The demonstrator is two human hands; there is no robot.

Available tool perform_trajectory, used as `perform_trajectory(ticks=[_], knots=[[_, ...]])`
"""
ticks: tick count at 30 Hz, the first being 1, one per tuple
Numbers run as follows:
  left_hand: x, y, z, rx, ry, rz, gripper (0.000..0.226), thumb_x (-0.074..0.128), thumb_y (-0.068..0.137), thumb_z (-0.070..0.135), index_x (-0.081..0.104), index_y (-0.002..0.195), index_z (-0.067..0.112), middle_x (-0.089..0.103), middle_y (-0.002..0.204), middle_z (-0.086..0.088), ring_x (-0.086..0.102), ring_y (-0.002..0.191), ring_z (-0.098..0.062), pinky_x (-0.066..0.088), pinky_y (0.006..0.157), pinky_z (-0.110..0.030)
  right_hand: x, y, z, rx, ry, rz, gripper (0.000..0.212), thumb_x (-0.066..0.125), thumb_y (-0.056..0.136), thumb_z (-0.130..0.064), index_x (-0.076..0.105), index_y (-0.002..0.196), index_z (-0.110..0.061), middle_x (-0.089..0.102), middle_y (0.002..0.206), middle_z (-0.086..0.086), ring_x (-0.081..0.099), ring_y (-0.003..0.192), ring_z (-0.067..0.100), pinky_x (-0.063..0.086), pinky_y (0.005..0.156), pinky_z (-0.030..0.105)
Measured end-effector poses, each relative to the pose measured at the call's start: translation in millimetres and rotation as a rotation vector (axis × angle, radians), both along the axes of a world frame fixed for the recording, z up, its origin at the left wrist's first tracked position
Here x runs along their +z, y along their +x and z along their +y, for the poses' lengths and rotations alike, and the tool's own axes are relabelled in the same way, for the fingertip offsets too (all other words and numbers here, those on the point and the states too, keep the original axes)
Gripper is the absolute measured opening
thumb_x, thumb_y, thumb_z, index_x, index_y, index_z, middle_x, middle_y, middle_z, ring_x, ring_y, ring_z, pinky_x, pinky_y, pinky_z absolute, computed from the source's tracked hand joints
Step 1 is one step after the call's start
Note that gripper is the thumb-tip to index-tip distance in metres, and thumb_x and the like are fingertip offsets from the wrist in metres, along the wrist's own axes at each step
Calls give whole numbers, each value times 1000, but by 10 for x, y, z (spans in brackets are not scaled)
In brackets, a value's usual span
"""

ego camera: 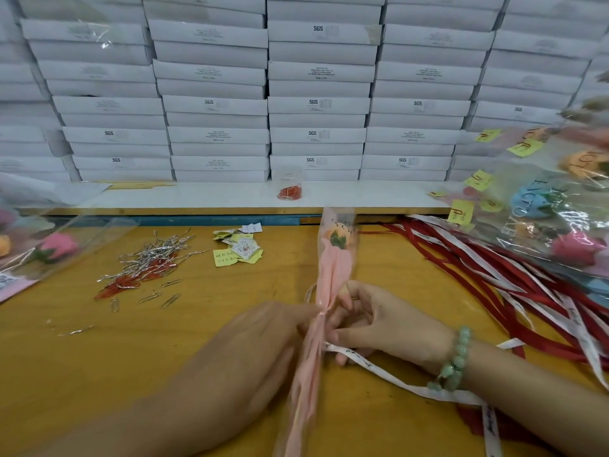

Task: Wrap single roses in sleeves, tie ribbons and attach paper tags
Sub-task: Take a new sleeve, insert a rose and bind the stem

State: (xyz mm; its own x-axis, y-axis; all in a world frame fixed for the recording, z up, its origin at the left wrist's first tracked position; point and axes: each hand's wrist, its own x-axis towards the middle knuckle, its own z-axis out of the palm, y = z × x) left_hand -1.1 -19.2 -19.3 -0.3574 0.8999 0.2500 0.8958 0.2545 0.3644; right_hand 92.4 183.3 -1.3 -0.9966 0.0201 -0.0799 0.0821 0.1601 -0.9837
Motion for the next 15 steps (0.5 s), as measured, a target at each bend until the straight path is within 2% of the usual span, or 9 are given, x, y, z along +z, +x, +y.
perform_trajectory(ticks=[3, 6, 9, 13, 15], knots=[[-43, -71, 23, 60, 0, -10, 47, 34, 98, 37, 29, 145, 32, 35, 146, 19, 30, 135, 1, 30, 110, -23, -6, -8, 5, 18, 28, -8, 36, 62, 87, 5, 31, 87, -14, 72, 84, 3, 69, 62, 15, 49, 51, 14], [-69, -121, 19, 11, -7, -19, 45, 37, 99, 37, 30, 143, 38, 35, 144, 26, 30, 133, 8, 29, 110, -19, -21, -7, 10, 12, 35, -9, 35, 62, 86, 5, 33, 86, -13, 71, 87, 5, 69, 64, 16, 51, 54, 16], [-58, -182, 15, -9, 23, 1, 35, 46, 99, 34, 39, 131, 45, 41, 130, 33, 36, 125, 11, 34, 104, -17, -23, -7, 12, -1, 53, -11, 31, 62, 86, 5, 36, 87, -12, 70, 89, 7, 70, 65, 17, 51, 55, 16], [2, -269, 8, -24, 16, 201, 17, 50, 96, 37, 57, 112, 35, 48, 110, 25, 38, 114, 4, 36, 96, -18, -9, -31, 18, -25, 38, -53, 23, 60, 89, 1, 40, 92, -10, 68, 83, 9, 67, 59, 15, 54, 52, 19], [40, -303, 0, 2, 1, 293, 9, 54, 95, 34, 60, 100, 30, 52, 103, 20, 41, 111, -4, 33, 91, -19, 12, -43, 29, -21, 39, -99, 19, 60, 91, -5, 42, 95, -10, 67, 77, 10, 64, 53, 13, 54, 51, 21]])
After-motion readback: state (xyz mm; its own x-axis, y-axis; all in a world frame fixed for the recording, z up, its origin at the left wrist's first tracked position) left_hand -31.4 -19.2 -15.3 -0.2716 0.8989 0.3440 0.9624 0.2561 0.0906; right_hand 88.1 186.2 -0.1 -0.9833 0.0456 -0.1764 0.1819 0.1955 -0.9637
